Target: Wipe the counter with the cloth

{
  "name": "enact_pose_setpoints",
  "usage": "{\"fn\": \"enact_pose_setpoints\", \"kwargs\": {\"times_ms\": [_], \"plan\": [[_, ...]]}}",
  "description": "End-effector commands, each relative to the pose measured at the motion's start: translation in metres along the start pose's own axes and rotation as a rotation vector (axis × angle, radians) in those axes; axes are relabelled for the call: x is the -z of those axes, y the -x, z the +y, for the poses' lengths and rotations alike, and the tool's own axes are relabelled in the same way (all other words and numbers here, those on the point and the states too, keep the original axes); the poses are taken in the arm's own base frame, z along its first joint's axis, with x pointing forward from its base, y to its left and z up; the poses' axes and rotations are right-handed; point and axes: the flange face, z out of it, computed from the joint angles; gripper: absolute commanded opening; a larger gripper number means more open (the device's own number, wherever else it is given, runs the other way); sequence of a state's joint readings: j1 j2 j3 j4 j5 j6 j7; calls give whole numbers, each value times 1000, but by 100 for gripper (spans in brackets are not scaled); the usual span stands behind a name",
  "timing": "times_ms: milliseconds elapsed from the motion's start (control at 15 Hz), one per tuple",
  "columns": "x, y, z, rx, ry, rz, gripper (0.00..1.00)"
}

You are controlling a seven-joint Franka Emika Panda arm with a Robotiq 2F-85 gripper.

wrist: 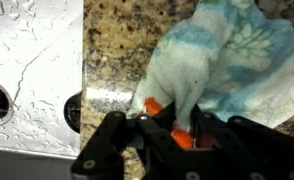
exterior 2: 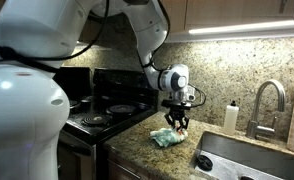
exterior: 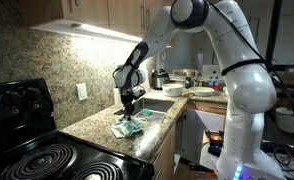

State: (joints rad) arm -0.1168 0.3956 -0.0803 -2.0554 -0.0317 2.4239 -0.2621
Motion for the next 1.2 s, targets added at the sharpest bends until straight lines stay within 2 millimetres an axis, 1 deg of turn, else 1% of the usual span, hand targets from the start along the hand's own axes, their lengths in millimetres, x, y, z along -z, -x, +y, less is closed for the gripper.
{"fn": "enact_pose_setpoints", "kwargs": {"times_ms": [0,200,467,600,867,1000,1133], "plan": [[3,-8,-26,12,-20,-11,8],[1,-15,-71,69,-39,-10,8],[-1,-23,-147,164,-65,-13,8],[-3,-23,-189,228,-84,-20,8],[-6,-23,-257,339,-125,-24,8],[-4,-27,-278,385,-125,-20,8],[-4,-34,-264,390,-88,-34,8]]}}
